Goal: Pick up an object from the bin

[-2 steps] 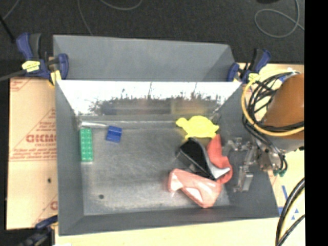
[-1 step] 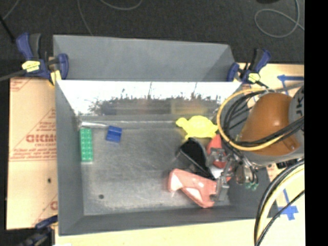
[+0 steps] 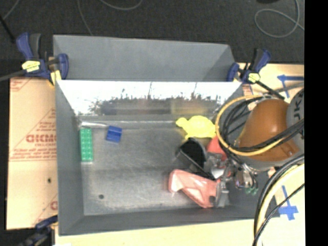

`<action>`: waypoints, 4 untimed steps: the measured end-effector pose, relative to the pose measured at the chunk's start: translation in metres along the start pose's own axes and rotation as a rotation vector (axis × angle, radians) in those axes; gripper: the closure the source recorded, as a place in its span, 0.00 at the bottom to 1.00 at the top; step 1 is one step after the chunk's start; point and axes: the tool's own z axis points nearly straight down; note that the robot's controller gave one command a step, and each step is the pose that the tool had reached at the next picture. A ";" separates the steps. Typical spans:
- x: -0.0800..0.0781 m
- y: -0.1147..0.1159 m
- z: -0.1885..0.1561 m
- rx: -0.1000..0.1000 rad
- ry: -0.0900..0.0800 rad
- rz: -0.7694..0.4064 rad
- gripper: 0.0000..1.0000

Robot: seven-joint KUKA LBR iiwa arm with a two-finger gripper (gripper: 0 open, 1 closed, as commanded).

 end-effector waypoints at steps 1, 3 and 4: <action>0.000 0.014 -0.010 0.001 -0.007 0.148 0.00; 0.000 0.030 0.039 -0.001 0.003 0.222 1.00; 0.000 0.030 0.039 -0.001 0.003 0.221 1.00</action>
Offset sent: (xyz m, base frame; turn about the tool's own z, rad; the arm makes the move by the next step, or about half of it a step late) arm -0.0014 0.0255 -0.0488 0.1491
